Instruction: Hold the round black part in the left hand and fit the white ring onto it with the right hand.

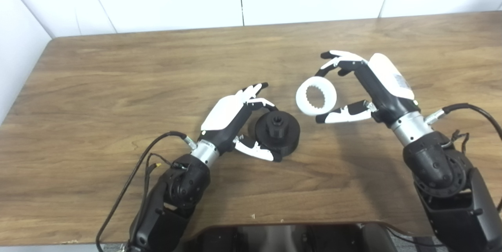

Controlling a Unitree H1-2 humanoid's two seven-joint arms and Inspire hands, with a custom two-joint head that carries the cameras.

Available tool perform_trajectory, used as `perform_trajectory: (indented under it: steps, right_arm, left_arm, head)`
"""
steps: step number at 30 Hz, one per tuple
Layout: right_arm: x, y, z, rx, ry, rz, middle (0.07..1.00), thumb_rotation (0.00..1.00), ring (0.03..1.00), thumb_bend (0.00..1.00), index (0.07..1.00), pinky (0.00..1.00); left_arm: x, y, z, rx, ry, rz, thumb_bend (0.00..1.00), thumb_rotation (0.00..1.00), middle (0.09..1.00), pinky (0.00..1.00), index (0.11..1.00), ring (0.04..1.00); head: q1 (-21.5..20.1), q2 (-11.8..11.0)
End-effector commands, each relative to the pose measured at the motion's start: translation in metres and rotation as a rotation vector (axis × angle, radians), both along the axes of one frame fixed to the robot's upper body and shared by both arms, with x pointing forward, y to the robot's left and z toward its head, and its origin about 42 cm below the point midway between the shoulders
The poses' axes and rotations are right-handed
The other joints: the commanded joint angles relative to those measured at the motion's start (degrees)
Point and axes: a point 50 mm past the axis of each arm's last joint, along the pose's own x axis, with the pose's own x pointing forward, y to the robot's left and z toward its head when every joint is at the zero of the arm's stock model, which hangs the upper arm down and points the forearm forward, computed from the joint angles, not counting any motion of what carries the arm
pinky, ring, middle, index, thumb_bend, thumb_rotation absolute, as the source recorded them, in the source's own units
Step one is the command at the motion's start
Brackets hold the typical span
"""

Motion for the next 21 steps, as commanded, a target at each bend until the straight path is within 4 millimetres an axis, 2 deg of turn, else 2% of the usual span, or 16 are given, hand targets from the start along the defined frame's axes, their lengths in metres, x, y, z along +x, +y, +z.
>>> perform_trajectory:
  steps: [1, 12, 21]
  right_arm:
    - [-0.002, 0.011, 0.021, 0.022, -0.091, 0.052, 0.828, 0.15, 0.851, 0.52, 0.489, 0.68]
    - [-0.011, 0.031, 0.017, 0.024, -0.057, 0.118, 0.818, 0.15, 0.858, 0.52, 0.489, 0.70]
    - [-0.010, 0.045, 0.009, 0.033, -0.035, 0.142, 0.827, 0.16, 0.861, 0.52, 0.489, 0.72]
  left_arm:
    - [0.004, -0.002, 0.007, 0.019, -0.032, -0.011, 0.96, 0.32, 1.000, 1.00, 0.609, 1.000]
    - [0.005, -0.003, 0.006, 0.026, -0.035, -0.013, 0.96, 0.35, 1.000, 1.00, 0.609, 1.000]
    - [0.005, -0.003, 0.007, 0.020, -0.028, -0.014, 0.96, 0.33, 1.000, 1.00, 0.611, 1.000]
  head:
    - [0.14, 0.07]
    - [0.04, 0.31]
    - [-0.05, 0.28]
